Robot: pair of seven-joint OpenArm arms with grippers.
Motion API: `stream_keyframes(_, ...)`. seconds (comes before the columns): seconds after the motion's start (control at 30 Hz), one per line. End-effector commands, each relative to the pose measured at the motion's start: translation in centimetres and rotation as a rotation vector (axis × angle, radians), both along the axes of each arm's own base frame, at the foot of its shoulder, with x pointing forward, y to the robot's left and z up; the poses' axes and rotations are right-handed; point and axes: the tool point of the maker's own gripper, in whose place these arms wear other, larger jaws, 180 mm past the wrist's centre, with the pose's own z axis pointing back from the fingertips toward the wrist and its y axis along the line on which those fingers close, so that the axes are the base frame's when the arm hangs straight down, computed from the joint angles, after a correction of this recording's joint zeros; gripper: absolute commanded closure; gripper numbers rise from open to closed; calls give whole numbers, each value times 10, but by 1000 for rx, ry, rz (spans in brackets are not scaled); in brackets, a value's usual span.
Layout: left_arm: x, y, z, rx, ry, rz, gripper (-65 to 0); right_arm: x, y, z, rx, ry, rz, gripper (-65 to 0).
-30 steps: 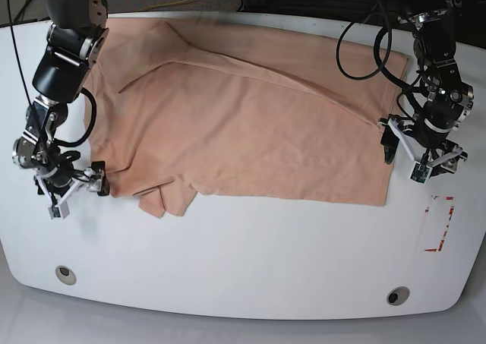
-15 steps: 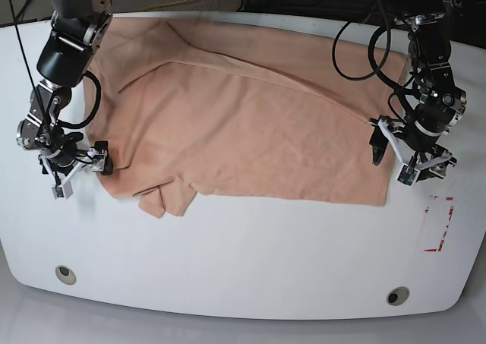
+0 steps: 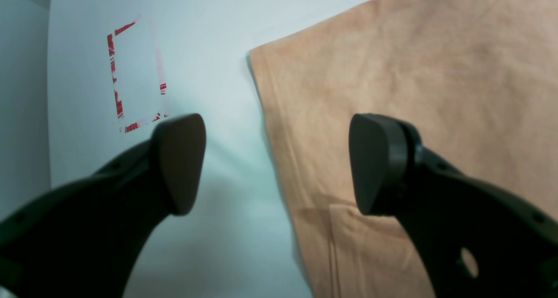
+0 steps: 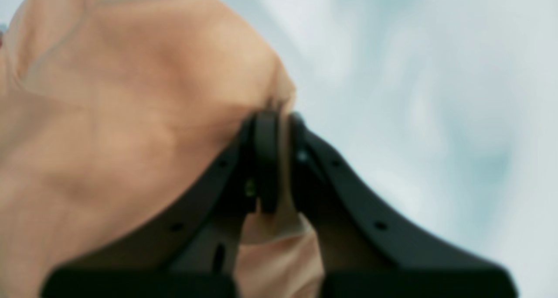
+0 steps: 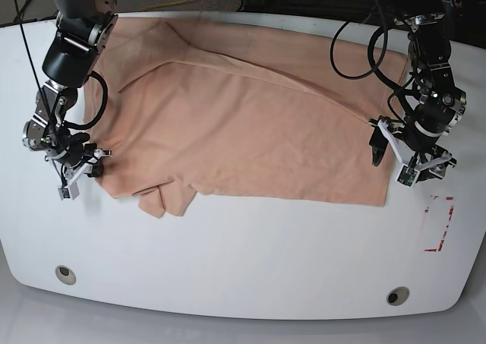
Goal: Layout the t-shirt on the table in an organized manner, then fold the t-shirt properly
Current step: 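Lower the left gripper onto the other hem corner and grasp it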
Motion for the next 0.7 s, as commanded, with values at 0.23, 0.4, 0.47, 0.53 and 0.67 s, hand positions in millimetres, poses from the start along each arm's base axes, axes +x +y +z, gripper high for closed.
stream_keyframes(0.23, 24, 8, 20, -13, -69, 24, -477, 16, -9, 26, -16, -78, -2, -6)
stream_keyframes(0.4, 42, 22, 10, -51, -45, 86, -480, 16, -9, 25, -16, -76, -2, -6)
stream_keyframes(0.47, 51, 25, 4, -71, -26, 100, -483, 16, -9, 25, -16, -76, -2, -6)
stream_keyframes(0.53, 57, 28, 0, -84, -14, 109, -501, 16, -9, 25, -16, -76, -2, -6)
stream_keyframes(0.67, 69, 36, -5, -103, 9, 130, -568, 16, -9, 25, -16, -76, -2, -6)
